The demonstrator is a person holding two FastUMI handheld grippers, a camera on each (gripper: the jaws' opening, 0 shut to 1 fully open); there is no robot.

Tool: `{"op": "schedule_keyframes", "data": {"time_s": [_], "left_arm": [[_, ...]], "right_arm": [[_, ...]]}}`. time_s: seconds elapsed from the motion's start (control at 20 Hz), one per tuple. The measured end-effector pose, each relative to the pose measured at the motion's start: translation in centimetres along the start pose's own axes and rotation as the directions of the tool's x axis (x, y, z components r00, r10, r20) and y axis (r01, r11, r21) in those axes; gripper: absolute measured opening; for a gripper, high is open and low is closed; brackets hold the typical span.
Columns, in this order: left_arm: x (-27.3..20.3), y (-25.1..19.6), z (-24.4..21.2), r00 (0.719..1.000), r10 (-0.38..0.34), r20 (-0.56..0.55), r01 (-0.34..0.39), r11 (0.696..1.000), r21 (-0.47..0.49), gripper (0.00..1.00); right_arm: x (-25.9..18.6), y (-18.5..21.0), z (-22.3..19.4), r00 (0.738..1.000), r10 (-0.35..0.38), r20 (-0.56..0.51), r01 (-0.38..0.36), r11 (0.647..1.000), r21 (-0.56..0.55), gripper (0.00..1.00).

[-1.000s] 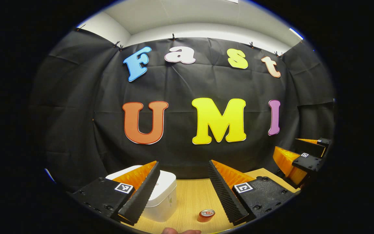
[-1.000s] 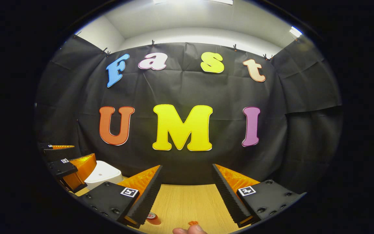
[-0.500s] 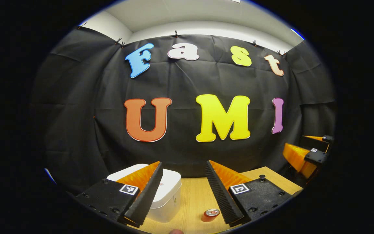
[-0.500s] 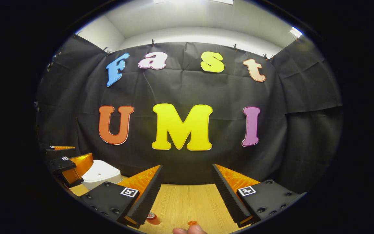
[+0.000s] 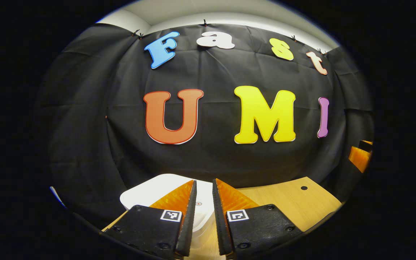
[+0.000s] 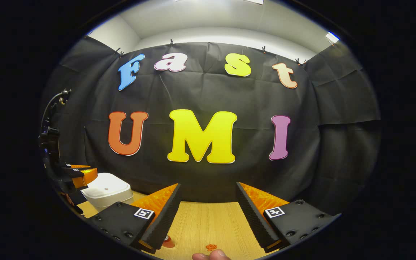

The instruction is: Press the lid of the desktop garbage bin to open it, pick up the crumpled paper on the desktop and throw it into the bin, then pick up the pop can on the desktop and drop it into the bin, and finally close the garbage bin lid.

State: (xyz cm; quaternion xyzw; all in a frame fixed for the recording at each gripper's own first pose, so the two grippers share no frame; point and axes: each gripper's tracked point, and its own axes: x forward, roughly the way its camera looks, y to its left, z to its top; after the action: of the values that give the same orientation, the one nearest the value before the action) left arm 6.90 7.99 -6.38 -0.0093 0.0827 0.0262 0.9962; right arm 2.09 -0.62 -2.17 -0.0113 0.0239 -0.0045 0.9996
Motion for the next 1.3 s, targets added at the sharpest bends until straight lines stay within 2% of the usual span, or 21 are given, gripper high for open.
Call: {"op": "schedule_keyframes", "data": {"time_s": [0.05,0.1,0.3,0.75,0.9,1.1,1.3], "left_arm": [[0.7,0.3,-0.8,1.000,-0.002,-0.028,0.002,1.000,-0.006,0.28],[1.3,0.6,-1.6,0.999,-0.005,-0.053,0.005,1.000,-0.007,0.21],[3.7,1.6,-4.0,0.987,-0.006,-0.158,0.005,1.000,-0.004,0.12],[5.4,1.8,-5.9,0.945,-0.044,-0.325,0.026,0.998,-0.061,0.06],[5.1,1.7,-5.9,0.940,-0.045,-0.337,0.023,0.997,-0.069,0.03],[5.0,1.8,-6.5,0.933,-0.029,-0.358,0.015,0.999,-0.043,0.03],[5.0,1.8,-6.1,0.936,-0.039,-0.350,0.019,0.998,-0.059,0.03]], "right_arm": [[0.2,-0.2,0.0,1.000,-0.003,-0.001,0.003,1.000,0.001,0.95],[0.2,-0.3,-0.1,1.000,-0.006,-0.003,0.006,1.000,0.002,0.95],[0.9,-0.5,-0.6,1.000,-0.010,-0.014,0.010,1.000,0.005,0.95],[2.3,-0.6,-1.1,1.000,-0.010,-0.027,0.011,0.999,0.032,0.95],[2.4,-0.5,-1.8,0.999,-0.010,-0.044,0.012,0.999,0.045,0.95],[2.5,-0.4,-2.5,0.998,-0.013,-0.058,0.016,0.999,0.050,0.95],[2.6,-0.4,-2.6,0.998,-0.012,-0.060,0.015,0.998,0.055,0.95]]}}
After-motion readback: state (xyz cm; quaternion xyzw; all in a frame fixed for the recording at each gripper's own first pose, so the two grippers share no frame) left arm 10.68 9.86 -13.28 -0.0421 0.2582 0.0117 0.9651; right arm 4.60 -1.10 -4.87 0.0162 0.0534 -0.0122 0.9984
